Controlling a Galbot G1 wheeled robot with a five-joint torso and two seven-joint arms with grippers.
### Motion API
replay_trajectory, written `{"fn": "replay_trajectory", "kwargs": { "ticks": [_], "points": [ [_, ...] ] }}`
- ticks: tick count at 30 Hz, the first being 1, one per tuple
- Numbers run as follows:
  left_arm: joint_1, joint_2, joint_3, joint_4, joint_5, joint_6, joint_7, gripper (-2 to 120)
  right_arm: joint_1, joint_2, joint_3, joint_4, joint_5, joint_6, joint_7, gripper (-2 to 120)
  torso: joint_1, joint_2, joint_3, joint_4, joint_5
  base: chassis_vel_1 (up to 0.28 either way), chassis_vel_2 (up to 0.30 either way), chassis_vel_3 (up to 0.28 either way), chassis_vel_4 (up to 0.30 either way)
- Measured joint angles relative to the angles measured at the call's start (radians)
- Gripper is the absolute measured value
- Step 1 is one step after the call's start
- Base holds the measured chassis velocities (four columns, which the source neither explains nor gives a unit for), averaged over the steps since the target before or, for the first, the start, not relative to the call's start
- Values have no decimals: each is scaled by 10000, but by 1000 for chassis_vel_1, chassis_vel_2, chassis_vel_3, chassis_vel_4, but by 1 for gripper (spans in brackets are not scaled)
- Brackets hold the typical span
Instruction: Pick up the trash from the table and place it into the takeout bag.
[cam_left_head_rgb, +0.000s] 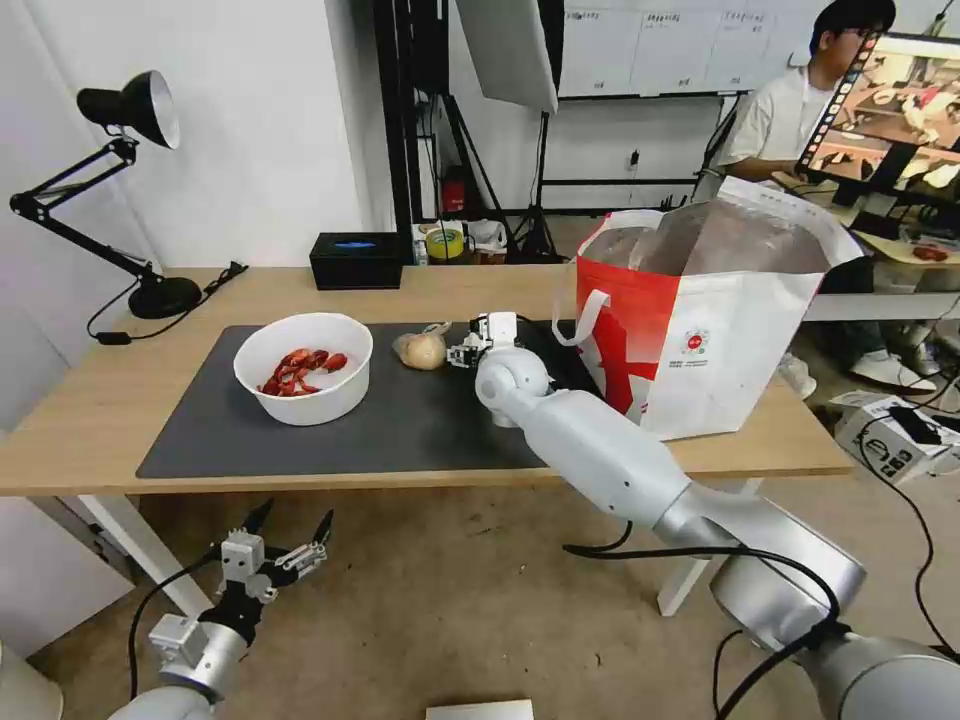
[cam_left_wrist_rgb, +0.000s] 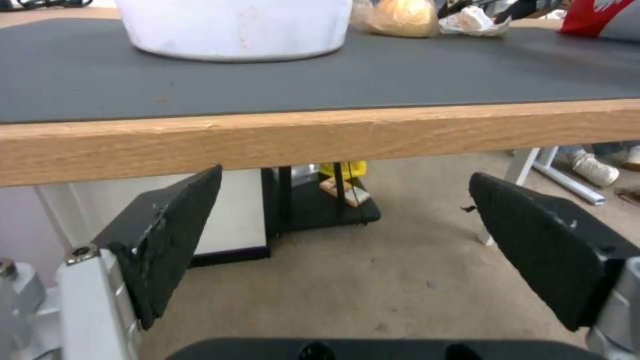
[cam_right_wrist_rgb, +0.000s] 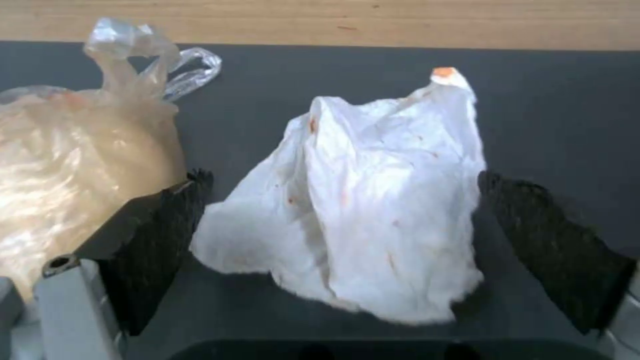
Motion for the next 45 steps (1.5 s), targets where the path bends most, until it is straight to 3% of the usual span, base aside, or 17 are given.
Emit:
{"fn": "replay_trajectory", "kwargs": {
  "ticks": [10, 28, 36, 38, 45],
  "points": [
    [3, 64, -2, 6, 6, -27, 42, 100, 243, 367, 150, -1197, -425, 6, -868, 98, 0, 0, -1, 0, 0, 0, 0, 0, 0],
    [-196, 268, 139, 57, -62, -30, 23, 100, 76, 41, 122, -660, -289, -105, -852, 36, -1, 2, 0, 0, 1, 0, 0, 0, 0],
    [-182, 310, 157, -12, -73, -24, -2, 100, -185, -698, -3, 565, -101, 137, -950, 6, 0, 0, 2, 2, 2, 0, 0, 0, 0],
    [-166, 313, 158, -38, -74, -22, -11, 100, -291, -973, -35, 966, -62, 187, -951, 0, 0, -1, 1, 3, 3, 0, 0, 0, 0],
    [-135, 332, 158, -130, -88, -15, -38, 100, -640, -1691, -55, 2196, -50, 319, -962, 0, 0, -1, 2, 2, 3, 0, 0, 0, 0]
  ]
}}
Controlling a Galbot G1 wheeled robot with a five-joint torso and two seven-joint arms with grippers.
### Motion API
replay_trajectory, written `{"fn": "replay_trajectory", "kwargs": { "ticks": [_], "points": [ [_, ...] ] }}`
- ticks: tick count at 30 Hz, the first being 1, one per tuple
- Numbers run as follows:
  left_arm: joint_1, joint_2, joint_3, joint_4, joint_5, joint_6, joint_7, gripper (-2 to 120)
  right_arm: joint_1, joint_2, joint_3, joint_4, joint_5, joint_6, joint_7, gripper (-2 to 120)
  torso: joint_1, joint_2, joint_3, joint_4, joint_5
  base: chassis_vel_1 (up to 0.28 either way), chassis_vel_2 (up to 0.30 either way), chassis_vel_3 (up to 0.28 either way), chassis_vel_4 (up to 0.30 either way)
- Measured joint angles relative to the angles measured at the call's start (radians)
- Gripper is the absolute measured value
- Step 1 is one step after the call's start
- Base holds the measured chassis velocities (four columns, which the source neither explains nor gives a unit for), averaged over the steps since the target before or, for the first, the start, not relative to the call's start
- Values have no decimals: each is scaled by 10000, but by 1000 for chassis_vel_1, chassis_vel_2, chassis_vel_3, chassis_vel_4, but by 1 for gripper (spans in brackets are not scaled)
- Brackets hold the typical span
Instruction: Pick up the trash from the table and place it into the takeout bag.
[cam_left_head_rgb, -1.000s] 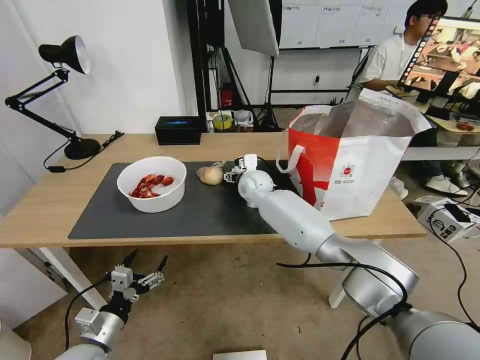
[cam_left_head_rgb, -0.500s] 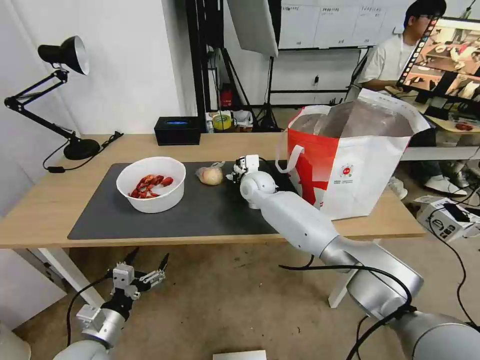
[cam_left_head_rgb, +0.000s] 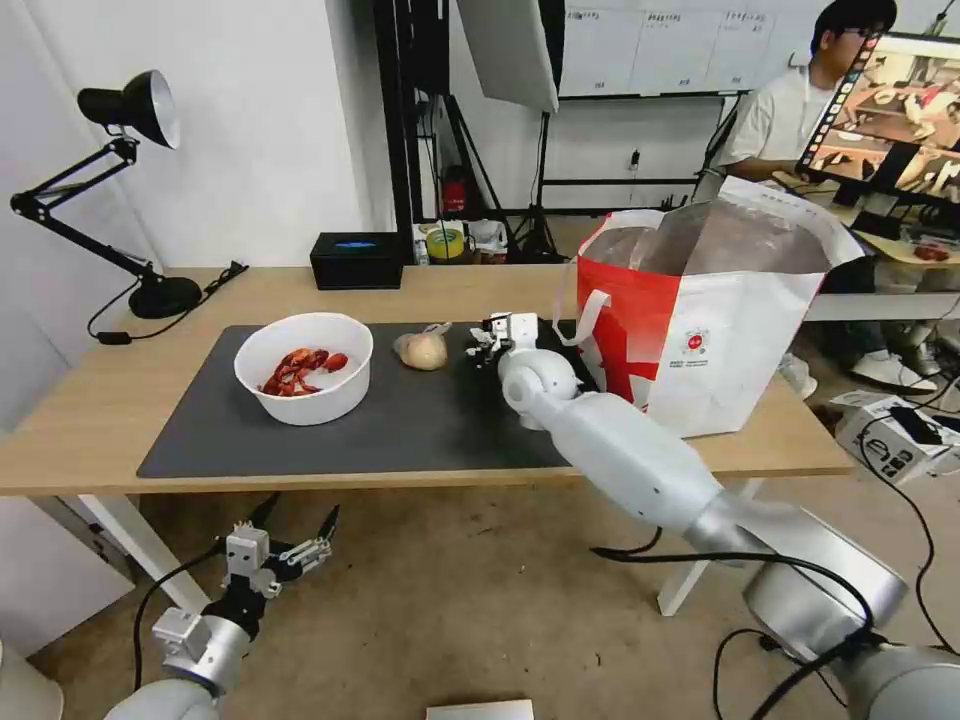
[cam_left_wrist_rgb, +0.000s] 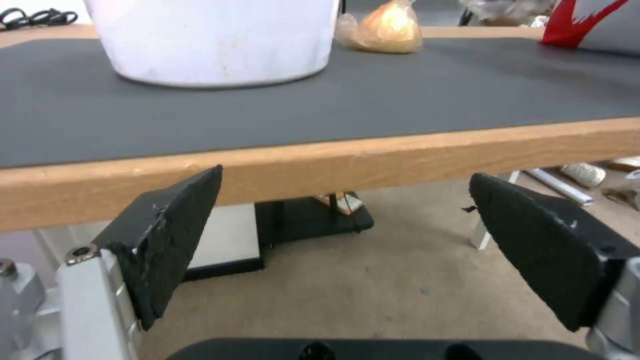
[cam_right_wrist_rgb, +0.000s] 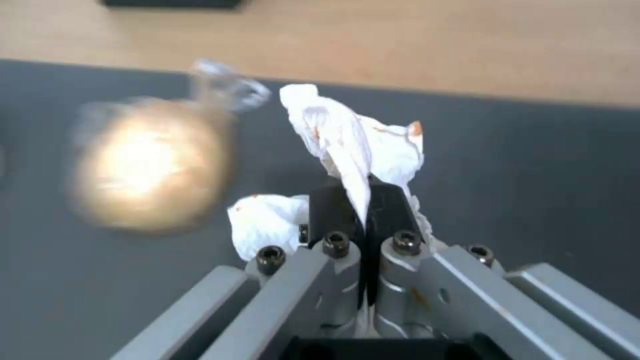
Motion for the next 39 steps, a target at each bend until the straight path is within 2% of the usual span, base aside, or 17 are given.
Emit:
{"fn": "replay_trajectory", "kwargs": {
  "ticks": [3, 4, 7, 11, 15, 16, 18, 22, 26, 39],
  "points": [
    [7, 18, -29, -64, -37, 5, -11, 100, -486, -1055, -73, 2027, -20, 182, -81, 0, 0, 1, -2, -3, 0, 0, 0, 0, 0],
    [7, 18, -29, -64, -37, 5, -11, 100, -486, -1055, -73, 2027, -20, 182, -81, 0, 0, 1, -2, -3, 0, 0, 0, 0, 0],
    [52, 21, -49, -137, -42, 5, -15, 100, -905, -1928, 167, 3650, 3, 331, -140, 0, 0, 1, -2, -2, 0, 0, 0, 0, 0],
    [71, 22, -53, -193, -44, 4, -16, 100, -1139, -2486, 541, 4604, 4, 558, -290, 0, 0, 1, -2, -4, 0, 0, 0, 0, 0],
    [109, -12, -49, -311, -44, 1, -30, 100, -1479, -3454, 1587, 6160, -80, 799, -429, 0, 0, 0, -2, -3, -1, 0, 0, 0, 0],
    [109, -12, -49, -311, -44, 1, -30, 100, -1479, -3454, 1587, 6160, -80, 799, -429, 0, 0, 0, -2, -3, -1, 0, 0, 0, 0],
    [154, -16, -41, -421, -8, 1, -26, 100, -1813, -4020, 2426, 6983, -509, 1034, -364, 0, -1, 1, -3, -3, -1, 0, 0, 0, 0],
    [151, 6, -8, -526, 0, 1, -17, 100, -2132, -4375, 3265, 7199, -1254, 1437, -404, 0, 0, 1, -2, -3, 1, 0, 0, 0, 0],
    [148, 14, 13, -644, -22, 8, -17, 100, -2167, -4633, 3809, 7060, -1246, 1620, -419, 0, -1, 1, -3, -4, -3, 0, 0, 0, 0],
    [203, 23, 0, -717, -106, 32, -15, 100, -2081, -4873, 4235, 6427, -848, 1626, -347, 0, 0, 1, -2, -2, -2, 0, 0, 0, 0]
  ]
}}
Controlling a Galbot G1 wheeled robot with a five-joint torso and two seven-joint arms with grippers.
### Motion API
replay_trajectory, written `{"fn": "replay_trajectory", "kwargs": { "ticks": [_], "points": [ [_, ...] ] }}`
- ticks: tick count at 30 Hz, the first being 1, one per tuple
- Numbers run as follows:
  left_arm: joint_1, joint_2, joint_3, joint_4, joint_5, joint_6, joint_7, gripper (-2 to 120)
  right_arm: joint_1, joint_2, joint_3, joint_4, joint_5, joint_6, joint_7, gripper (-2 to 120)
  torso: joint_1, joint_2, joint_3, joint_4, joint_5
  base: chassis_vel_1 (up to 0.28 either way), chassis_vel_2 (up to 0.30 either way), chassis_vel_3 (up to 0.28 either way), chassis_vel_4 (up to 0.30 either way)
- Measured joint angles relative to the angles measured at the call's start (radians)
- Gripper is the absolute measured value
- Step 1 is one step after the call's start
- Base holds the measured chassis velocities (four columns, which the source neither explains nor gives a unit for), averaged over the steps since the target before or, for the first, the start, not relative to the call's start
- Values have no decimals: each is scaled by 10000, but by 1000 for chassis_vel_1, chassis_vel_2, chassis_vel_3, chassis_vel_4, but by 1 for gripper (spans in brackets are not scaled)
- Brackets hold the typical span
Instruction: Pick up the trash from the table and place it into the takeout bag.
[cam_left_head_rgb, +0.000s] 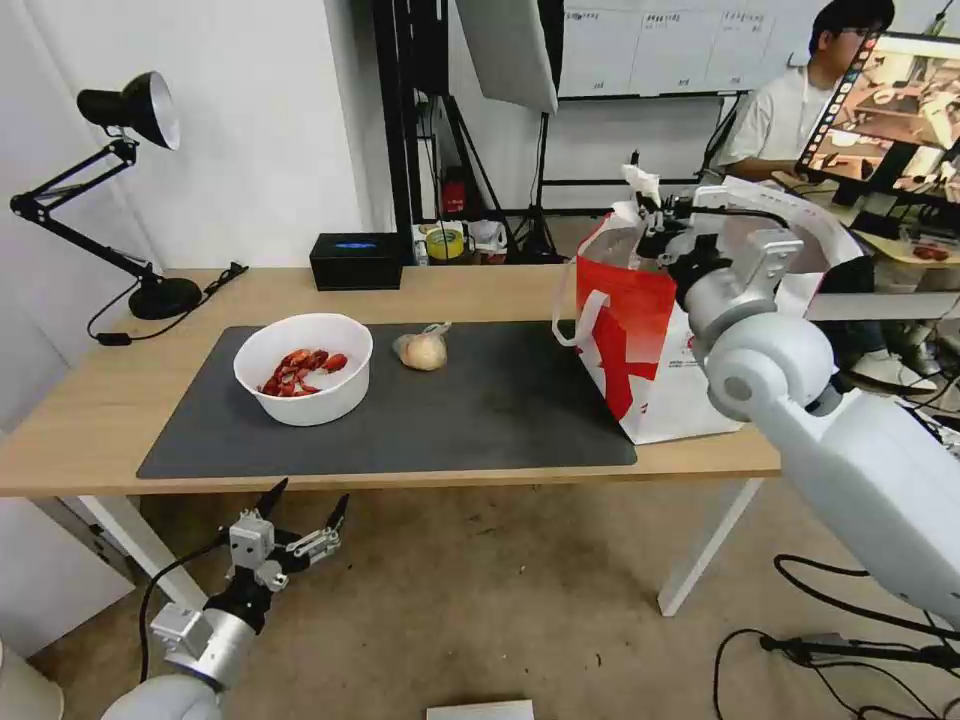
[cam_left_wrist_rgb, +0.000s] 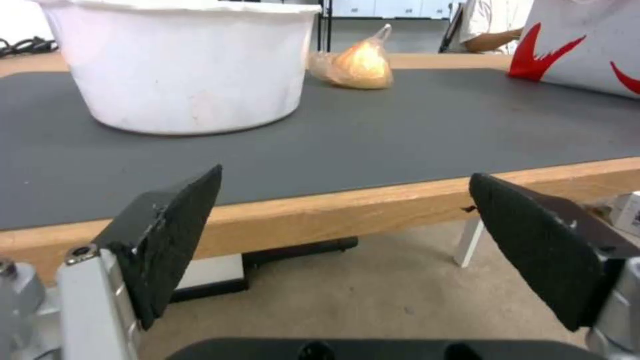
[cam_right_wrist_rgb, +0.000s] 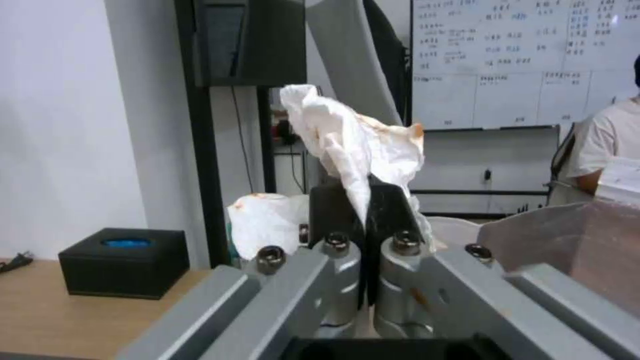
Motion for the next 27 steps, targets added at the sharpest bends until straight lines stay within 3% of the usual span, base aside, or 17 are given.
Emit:
{"fn": "replay_trajectory", "kwargs": {
  "ticks": [4, 10, 12, 14, 27],
  "points": [
    [2, 3, 8, 42, -6, 3, 0, 100, -44, -15, 52, -3, 231, -372, 258, 0, 0, 0, 0, 0, 0, 0, 0, 0, 0],
    [31, 119, 9, 26, -41, 22, 0, 100, -107, -24, 206, -105, 323, -688, 734, 24, 0, 0, 0, 0, 0, 0, 0, 0, 0],
    [31, 139, 9, 21, -48, 28, 0, 100, -114, -43, 214, -105, 350, -717, 746, 26, 0, 0, 0, 0, 0, 0, 0, 0, 0],
    [17, 163, 12, 14, -58, 53, 0, 100, -119, -72, 226, -104, 391, -756, 749, 38, 0, 0, 0, -1, 0, 0, 0, 0, 0],
    [50, 152, -9, -71, -70, 88, -7, 100, 18, -73, 97, -95, 402, -849, 748, 83, 0, 0, 0, 0, -1, 0, 0, 0, 0]
  ]
}}
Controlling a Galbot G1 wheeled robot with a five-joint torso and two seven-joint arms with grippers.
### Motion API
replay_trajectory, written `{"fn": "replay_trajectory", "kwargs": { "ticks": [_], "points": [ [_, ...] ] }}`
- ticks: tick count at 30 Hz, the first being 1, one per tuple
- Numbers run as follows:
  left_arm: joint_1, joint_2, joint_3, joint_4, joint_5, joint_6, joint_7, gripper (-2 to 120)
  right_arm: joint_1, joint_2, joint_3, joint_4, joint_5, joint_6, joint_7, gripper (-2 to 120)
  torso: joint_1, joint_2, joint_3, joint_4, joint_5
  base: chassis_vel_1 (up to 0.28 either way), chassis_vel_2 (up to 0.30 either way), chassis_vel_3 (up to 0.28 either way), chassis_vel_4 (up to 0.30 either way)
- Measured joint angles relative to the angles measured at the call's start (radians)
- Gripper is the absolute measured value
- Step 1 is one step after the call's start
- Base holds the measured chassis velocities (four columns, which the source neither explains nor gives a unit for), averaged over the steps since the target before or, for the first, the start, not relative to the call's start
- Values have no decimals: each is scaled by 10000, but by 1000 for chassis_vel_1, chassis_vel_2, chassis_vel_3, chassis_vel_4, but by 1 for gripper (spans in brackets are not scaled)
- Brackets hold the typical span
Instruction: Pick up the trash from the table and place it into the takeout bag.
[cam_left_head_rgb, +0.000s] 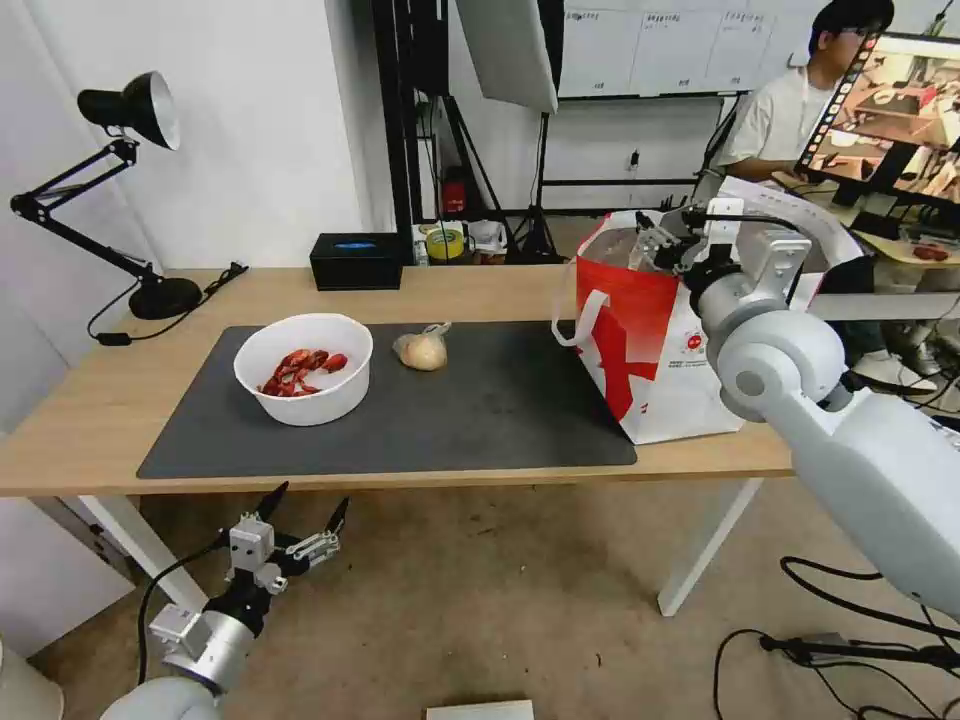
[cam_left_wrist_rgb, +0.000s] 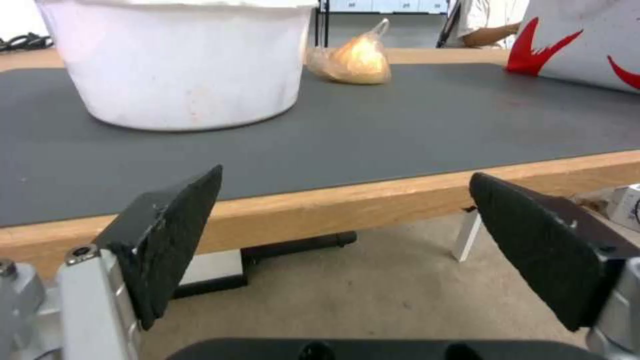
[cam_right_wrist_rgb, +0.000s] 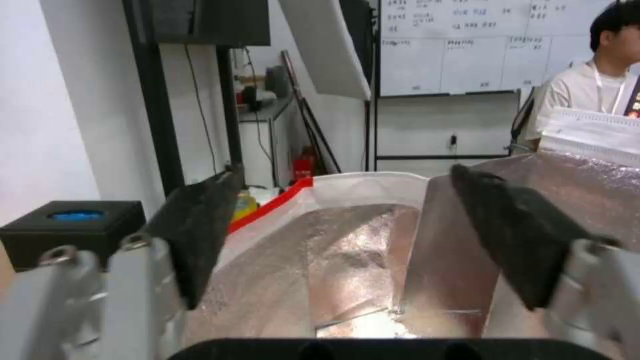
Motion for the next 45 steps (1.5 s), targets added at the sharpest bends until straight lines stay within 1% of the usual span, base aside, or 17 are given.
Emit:
{"fn": "replay_trajectory", "kwargs": {
  "ticks": [2, 5, 10, 12, 13, 15, 17, 18, 20, 25, 27, 28, 30, 38, 40, 43, 45],
  "points": [
    [12, -3, -8, -22, -3, 3, -4, 100, 14, -6, -26, 0, 2, 0, -4, 93, 0, 0, 0, 0, 0, 0, 0, 0, 0],
    [28, -23, -22, -36, -4, 3, -6, 100, -6, -5, -41, 38, 17, 4, -49, 99, 1, 0, 0, 0, 0, 0, 0, 0, 0],
    [31, -52, -39, -36, -10, 1, -10, 100, -209, -30, -41, 395, 94, 195, -519, 100, 1, 0, 0, 0, 0, 0, 0, 0, 0],
    [25, -62, -41, -35, -14, -14, -13, 100, -442, -111, -41, 848, 221, 387, -1039, 100, 0, 0, 0, 0, 0, 0, 0, 0, 0],
    [25, -62, -41, -35, -14, -14, -13, 100, -442, -111, -41, 848, 221, 387, -1039, 100, 0, 0, 0, 0, 0, 0, 0, 0, 0],
    [4, -72, -46, -31, -36, -24, -17, 100, -823, -265, -31, 1349, 288, 584, -1872, 100, 0, 0, 0, 1, -1, 0, 0, 0, 0],
    [-5, -76, -49, -31, -57, -28, -18, 100, -1001, -323, -24, 1495, 283, 635, -2118, 100, 0, 0, -1, 1, -1, 0, 0, 0, 0],
    [-12, -82, -59, -32, -95, -34, -19, 100, -1411, -432, 10, 1773, 235, 689, -2449, 100, 0, 0, -1, 1, 0, 0, 0, 0, 0],
    [-15, -85, -65, -33, -107, -37, -20, 100, -1682, -481, 38, 1946, 174, 698, -2542, 100, 0, 0, -1, 0, 1, 0, 0, 0, 0],
    [-13, -174, -108, -36, -128, -49, 12, 100, -3364, -649, 194, 2695, -420, 908, -2637, 100, 0, 0, -1, 0, 0, 0, 0, 0, 0],
    [-13, -174, -108, -36, -128, -49, 12, 100, -3364, -649, 194, 2695, -420, 908, -2637, 100, 0, 0, -1, 0, 0, 0, 0, 0, 0],
    [-15, -258, -108, -39, -127, -51, 32, 100, -4374, -698, 385, 2976, -975, 1136, -2809, 100, 0, 0, -1, 0, 1, 0, 0, 0, 0],
    [-23, -296, -107, -40, -123, -52, 35, 100, -5203, -677, 619, 3126, -1389, 1285, -2942, 100, 0, 1, -1, -2, 2, 0, 0, 0, 0],
    [88, -460, -173, -31, -51, -100, 46, 100, -7402, -586, 1141, 3225, -2660, 1966, -3203, 100, 0, 1, -1, -1, 0, 0, 0, 0, 0],
    [88, -460, -173, -31, -51, -100, 46, 100, -7402, -586, 1141, 3225, -2660, 1966, -3203, 100, 0, 1, -1, -1, 0, 0, 0, 0, 0],
    [220, -573, -218, -19, 37, -185, 68, 100, -8620, -168, 1126, 3033, -3511, 2632, -3232, 100, 0, 1, -2, 0, 0, 0, 0, 0, 0],
    [223, -592, -212, -15, 45, -185, 70, 100, -8867, -2, 1063, 2914, -3756, 2851, -3232, 100, 0, 1, -1, -1, 0, 0, 0, 0, 0]
  ]
}}
